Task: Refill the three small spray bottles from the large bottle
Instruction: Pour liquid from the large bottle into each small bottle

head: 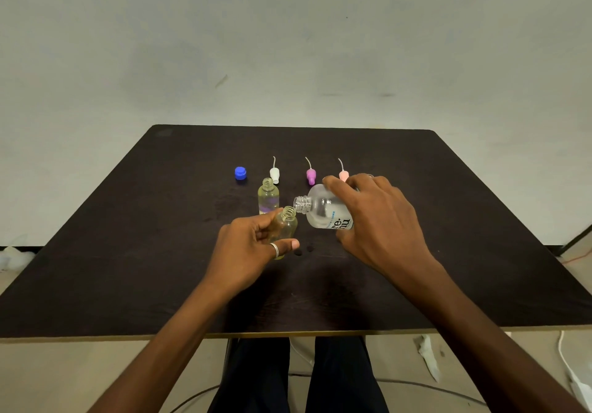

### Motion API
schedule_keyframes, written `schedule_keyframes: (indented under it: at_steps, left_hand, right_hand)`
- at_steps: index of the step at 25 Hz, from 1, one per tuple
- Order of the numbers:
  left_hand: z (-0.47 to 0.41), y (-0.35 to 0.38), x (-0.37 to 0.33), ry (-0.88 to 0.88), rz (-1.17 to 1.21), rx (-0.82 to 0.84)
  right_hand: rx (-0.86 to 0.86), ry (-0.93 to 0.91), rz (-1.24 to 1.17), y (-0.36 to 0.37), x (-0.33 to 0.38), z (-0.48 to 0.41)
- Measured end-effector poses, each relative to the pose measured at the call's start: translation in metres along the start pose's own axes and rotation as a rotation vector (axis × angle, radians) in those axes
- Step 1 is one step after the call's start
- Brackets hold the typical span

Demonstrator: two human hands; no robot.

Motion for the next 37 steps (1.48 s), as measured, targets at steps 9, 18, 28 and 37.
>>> schedule_keyframes:
  at_steps: [9, 18, 28, 37]
  left_hand:
    - [0.0001, -0.0001, -0.0005, 0.003, -0.016, 0.001]
    - [0.0011, -0.0008, -0.0024, 0.002, -0.007, -0.002]
    - [-0.0001, -0.0014, -0.0014, 0.0, -0.003, 0.001]
    - [0.0, -0.0005, -0.0013, -0.002, 0.006, 0.005]
  right_hand:
    - [-0.015, -0.008, 0.007, 0.0027, 0.0004, 0.0]
    - [-0.012, -0.002, 0.02, -0.0009, 0.0014, 0.0004]
    - [-0.063, -0.007, 0.053, -0.0056, 0.0024, 0.0007]
    - [-0.059, -0.005, 0.06, -0.0043, 0.002, 0.0002]
Point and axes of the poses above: each hand's wrist, its own z-axis away from the middle knuckle, its own y-axis out of the palm, x = y × z, the point moved 1 cm from there along -z, towards the middle knuckle, and after that the axes turned 8 degrees about x, right-handed, at the moved point
